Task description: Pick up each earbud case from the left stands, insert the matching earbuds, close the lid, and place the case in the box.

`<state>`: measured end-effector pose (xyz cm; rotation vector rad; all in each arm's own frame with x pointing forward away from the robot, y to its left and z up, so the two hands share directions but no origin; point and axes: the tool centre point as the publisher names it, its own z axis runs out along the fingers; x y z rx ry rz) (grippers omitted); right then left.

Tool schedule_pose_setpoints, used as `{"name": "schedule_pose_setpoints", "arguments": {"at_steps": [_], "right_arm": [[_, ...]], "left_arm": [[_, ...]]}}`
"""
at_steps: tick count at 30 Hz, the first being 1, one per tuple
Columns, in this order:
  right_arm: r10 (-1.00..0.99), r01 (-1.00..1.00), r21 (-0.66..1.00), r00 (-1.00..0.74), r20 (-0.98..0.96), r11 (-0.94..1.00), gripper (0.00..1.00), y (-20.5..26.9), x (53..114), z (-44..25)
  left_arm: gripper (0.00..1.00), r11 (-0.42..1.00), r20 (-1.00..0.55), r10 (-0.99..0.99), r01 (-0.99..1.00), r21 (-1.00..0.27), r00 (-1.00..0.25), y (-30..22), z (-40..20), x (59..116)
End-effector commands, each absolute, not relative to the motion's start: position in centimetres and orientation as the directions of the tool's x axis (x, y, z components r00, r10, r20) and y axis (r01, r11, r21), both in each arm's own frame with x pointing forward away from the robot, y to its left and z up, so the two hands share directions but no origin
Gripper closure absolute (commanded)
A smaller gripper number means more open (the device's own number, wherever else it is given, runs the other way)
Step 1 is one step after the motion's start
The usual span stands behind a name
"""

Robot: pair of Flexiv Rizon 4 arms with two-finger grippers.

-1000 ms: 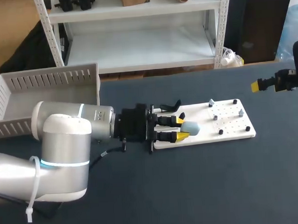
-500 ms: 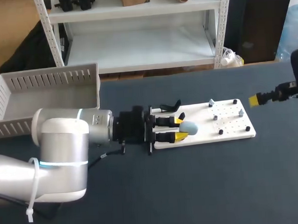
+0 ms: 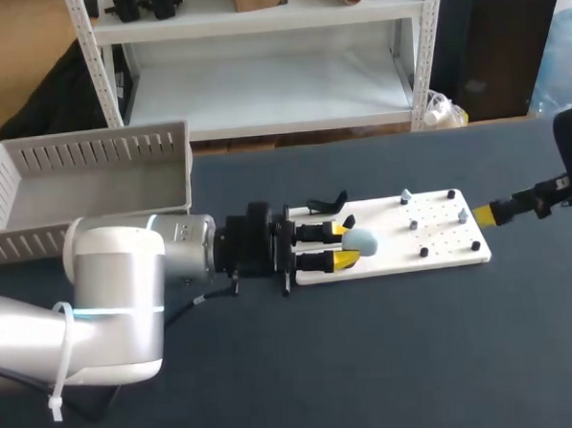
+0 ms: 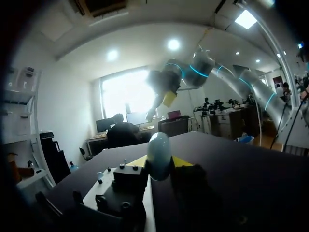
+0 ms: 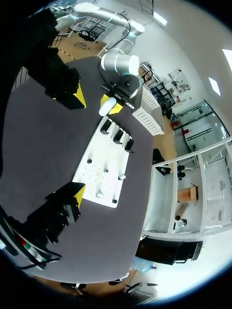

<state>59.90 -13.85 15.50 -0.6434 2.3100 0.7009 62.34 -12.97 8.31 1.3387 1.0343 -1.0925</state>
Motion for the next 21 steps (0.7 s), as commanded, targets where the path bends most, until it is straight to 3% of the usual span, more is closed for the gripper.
{"name": "schedule_pose_setpoints", "arguments": {"at_steps": [1, 21], "right_arm": [[-0.272, -0.615, 0.309, -0.668, -0.692, 0.726, 0.0, -14.0, 59.08, 15.56], [-0.281, -0.622, 0.266, -0.639, -0.716, 0.737, 0.0, -14.09, 58.68, 14.9]], "left_arm": [[1.0, -0.05, -0.981, -0.011, 0.98, 0.195, 0.194, -13.1, 7.89, 62.46], [1.0, 0.005, -0.989, 0.033, 0.989, 0.146, 0.145, -13.57, 8.09, 61.9]]}}
